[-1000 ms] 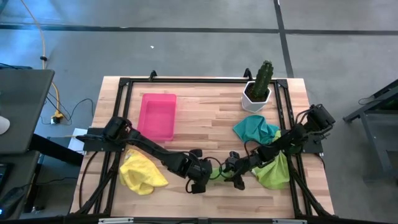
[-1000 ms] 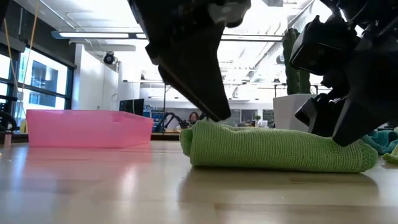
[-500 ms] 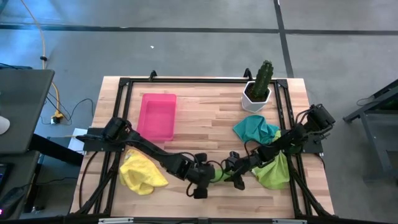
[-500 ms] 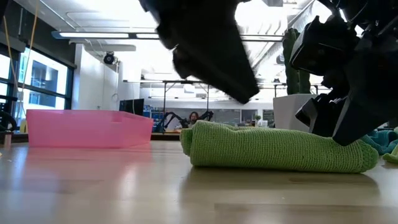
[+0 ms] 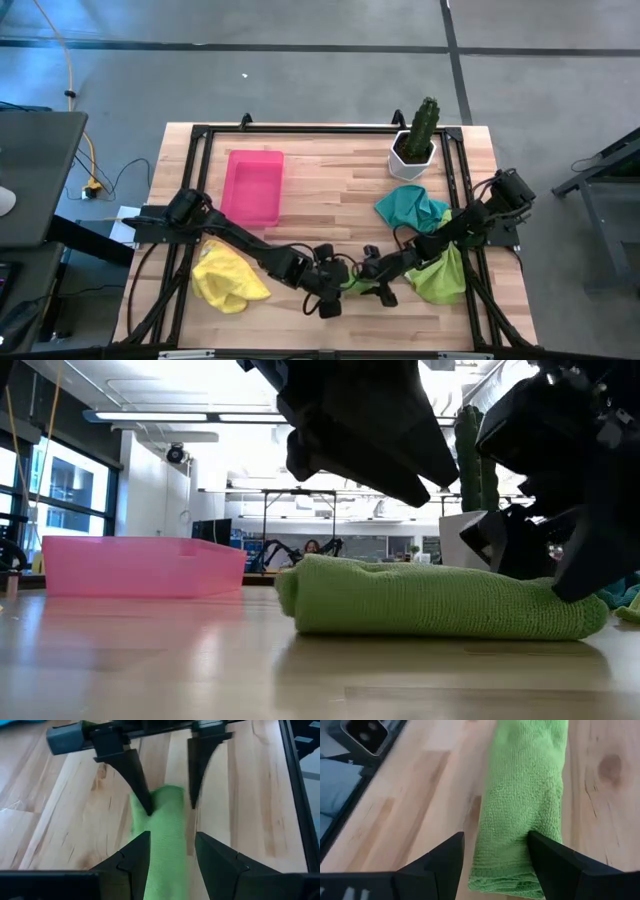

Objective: Roll microfiber towels into tight, uniform cylinder then place into a basket
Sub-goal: Roll the green microfiber cloth

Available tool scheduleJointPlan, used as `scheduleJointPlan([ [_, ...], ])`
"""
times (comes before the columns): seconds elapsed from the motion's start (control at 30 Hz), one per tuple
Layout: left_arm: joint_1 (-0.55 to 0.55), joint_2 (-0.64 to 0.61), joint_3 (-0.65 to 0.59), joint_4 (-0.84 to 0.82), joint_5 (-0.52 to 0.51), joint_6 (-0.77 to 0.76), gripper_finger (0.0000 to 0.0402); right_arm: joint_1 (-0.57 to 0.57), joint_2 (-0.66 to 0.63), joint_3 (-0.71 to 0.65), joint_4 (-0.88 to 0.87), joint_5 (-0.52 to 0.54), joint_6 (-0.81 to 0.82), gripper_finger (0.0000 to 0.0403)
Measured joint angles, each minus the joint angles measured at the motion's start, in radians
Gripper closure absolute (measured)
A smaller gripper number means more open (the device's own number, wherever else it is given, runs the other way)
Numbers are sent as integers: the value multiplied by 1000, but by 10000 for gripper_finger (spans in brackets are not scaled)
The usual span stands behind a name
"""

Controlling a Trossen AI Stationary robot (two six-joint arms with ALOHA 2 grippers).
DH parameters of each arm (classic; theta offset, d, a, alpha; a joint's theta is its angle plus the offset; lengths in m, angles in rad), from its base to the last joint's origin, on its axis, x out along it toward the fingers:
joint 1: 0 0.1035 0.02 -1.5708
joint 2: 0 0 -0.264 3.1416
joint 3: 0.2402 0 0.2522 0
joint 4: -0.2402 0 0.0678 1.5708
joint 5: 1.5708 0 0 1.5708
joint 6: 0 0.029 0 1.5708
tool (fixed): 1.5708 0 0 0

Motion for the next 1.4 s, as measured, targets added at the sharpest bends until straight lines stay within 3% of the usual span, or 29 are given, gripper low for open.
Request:
scheduleJointPlan([
  [0.27, -6, 0, 0, 1, 26, -10, 254, 0, -1, 0, 30, 8, -61, 190],
  [0.4, -29, 0, 0, 1, 77, -6, 254, -7, 1, 5, -85, 290, -58, 190],
  [0.5, -47, 1, 0, 0, 88, 12, 254, -21, 1, 5, -131, 391, -55, 190],
  [0.67, -67, 1, 0, 1, 30, 83, 254, -47, 0, 6, -136, 368, -55, 190],
  [0.97, -70, 1, -20, -11, -182, 131, 247, -53, 0, 6, -136, 361, -55, 190],
  [1.27, 10, 2, -82, -13, -140, 212, 141, -53, 0, 6, -136, 360, -55, 190],
  [1.4, 50, 8, -82, -11, -145, 276, 127, -53, 0, 6, -134, 360, -55, 190],
])
